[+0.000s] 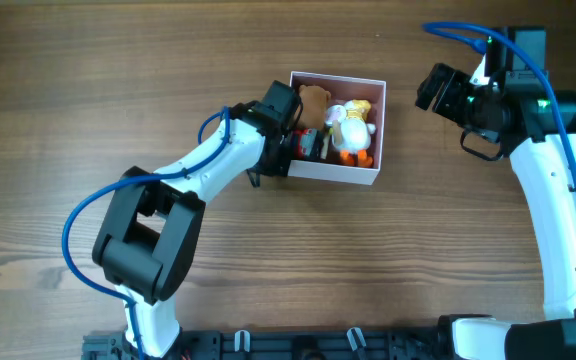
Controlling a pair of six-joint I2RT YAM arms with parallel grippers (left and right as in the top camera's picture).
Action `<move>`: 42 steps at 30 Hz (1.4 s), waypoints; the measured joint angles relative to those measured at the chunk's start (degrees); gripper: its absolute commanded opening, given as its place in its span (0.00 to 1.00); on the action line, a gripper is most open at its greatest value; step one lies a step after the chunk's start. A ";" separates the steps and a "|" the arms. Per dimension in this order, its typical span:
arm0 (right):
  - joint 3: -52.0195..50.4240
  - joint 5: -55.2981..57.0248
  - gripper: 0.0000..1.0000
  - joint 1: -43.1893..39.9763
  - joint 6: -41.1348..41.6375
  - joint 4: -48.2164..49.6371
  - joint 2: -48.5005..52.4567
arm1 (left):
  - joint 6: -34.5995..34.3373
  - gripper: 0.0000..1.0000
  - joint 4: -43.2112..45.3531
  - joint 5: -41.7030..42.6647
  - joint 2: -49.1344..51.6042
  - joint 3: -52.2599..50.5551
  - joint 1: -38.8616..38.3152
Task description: Pack container
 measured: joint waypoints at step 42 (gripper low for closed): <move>0.00 0.00 1.00 0.00 0.00 -0.04 0.00 | 10.67 1.00 -13.27 -1.22 -75.12 -6.67 21.46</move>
